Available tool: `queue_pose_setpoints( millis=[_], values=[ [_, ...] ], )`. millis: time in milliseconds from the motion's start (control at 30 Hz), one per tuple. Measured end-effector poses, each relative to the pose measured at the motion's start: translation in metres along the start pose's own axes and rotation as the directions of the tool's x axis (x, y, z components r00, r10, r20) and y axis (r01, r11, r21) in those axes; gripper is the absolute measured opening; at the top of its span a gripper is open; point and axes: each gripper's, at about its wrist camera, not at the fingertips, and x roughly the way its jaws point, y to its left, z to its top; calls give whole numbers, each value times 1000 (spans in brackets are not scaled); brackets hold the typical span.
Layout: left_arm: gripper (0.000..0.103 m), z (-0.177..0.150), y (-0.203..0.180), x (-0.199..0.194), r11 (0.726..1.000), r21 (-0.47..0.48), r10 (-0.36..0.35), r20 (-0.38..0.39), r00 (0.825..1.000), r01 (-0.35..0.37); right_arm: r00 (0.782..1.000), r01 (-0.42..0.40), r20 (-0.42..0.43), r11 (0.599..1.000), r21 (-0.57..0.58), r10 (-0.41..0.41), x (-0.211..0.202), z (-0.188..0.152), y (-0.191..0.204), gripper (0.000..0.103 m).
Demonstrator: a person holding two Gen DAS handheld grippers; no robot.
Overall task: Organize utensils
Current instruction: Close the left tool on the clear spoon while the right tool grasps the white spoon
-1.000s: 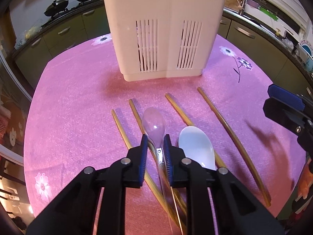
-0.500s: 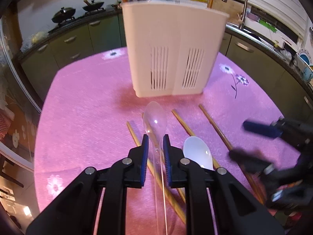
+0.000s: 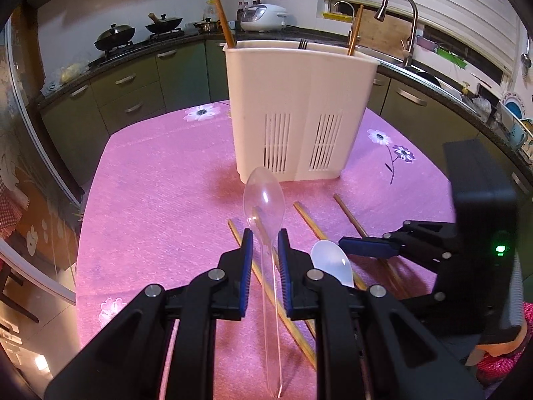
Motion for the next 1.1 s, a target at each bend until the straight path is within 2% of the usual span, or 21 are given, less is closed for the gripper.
queue_pose_setpoints(
  millis=[33,133,267,467,633,667,700,733,867,967,1100],
  values=[
    [15,0,0,0,1000,1,-1,0,1000,1,1000,9,0,1000,-2,-9,0,0,1,50],
    [15,0,0,0,1000,0,-5,1,1000,5,1000,20,-6,1000,4,-20,2,2,0,37],
    [15,0,1,0,1000,-4,-7,-1,1000,7,1000,16,21,1000,27,-16,-2,1,-4,9],
    [15,0,0,2,1000,-3,-8,-7,1000,8,995,-24,102,998,66,17,-25,3,-13,1],
    [15,0,-1,2,1000,-2,-9,-4,1000,9,998,-48,46,998,37,46,-18,9,-15,4],
    [15,0,-2,1,1000,-1,-8,-3,1000,8,997,-50,52,998,41,48,-20,7,-17,17],
    [15,-1,-3,1,1000,1,-9,-3,1000,9,997,-57,51,998,40,55,-19,9,-16,40],
    [15,0,-3,1,1000,1,-9,-3,1000,9,997,-57,53,998,34,55,-18,8,-13,46],
    [15,0,-4,0,1000,0,-9,-1,1000,9,997,-21,70,1000,14,20,-17,8,-2,47],
    [15,0,-4,-1,1000,1,-8,2,1000,8,998,29,52,999,-15,-28,-10,6,9,46],
    [15,-1,-2,-1,1000,-1,-9,0,1000,9,999,41,26,999,-26,-40,-1,2,13,44]
  ],
)
